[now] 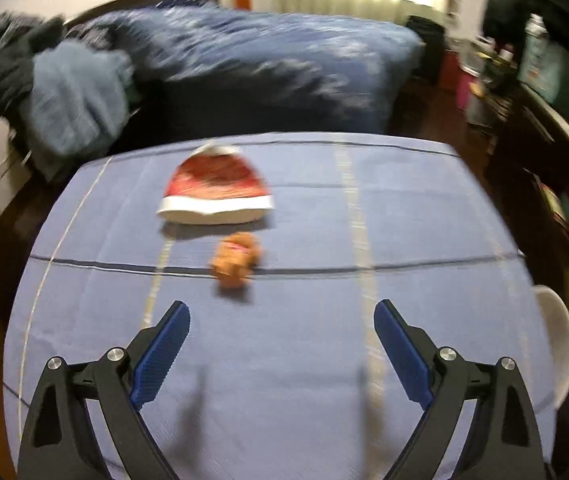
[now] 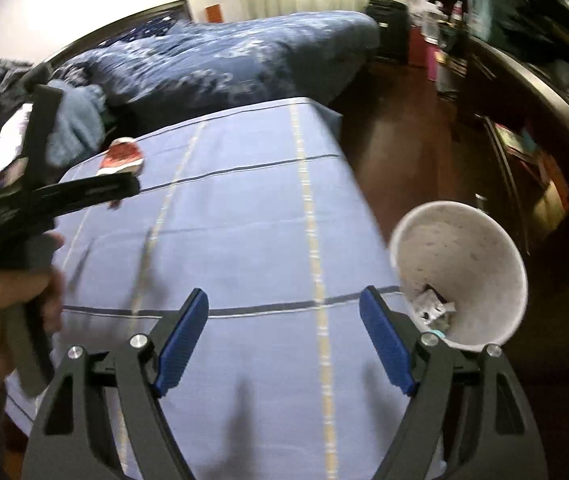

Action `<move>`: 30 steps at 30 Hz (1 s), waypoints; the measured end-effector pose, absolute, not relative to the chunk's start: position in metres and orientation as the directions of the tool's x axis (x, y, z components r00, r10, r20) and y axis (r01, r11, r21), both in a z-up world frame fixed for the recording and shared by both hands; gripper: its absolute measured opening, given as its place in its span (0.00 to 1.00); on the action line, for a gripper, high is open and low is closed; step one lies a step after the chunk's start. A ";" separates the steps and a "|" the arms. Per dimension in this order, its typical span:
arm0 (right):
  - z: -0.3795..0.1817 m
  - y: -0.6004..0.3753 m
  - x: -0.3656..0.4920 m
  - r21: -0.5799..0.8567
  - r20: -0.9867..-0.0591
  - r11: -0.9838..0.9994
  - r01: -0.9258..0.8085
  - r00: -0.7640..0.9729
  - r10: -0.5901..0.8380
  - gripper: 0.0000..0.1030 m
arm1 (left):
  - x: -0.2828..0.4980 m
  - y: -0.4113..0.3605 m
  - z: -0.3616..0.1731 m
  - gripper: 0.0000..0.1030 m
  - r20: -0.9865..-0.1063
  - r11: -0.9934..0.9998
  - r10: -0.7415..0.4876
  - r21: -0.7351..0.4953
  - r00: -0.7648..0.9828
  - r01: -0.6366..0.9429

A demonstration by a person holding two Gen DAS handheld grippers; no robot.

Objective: Collect trash
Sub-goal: 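Move both open tools back over the table, then grasp the orange toy figure with the left tool while the right tool grasps the red packet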

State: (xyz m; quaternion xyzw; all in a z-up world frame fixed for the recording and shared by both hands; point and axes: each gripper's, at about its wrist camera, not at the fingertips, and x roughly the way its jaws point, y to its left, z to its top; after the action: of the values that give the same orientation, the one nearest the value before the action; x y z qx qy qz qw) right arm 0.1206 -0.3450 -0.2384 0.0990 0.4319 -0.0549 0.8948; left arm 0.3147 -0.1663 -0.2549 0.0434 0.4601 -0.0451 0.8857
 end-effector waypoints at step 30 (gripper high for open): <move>-0.227 -0.238 0.255 0.121 -0.771 0.992 -0.041 0.626 0.120 0.77 | 0.320 -0.022 -0.263 0.28 -0.782 0.997 0.005 -0.045 0.624 -0.064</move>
State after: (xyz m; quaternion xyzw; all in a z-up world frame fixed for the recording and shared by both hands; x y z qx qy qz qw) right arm 0.2549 -0.2376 -0.2270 0.0459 0.4303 0.0444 0.9004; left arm 0.3198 -0.0215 -0.2629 -0.0341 0.4333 0.0189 0.9004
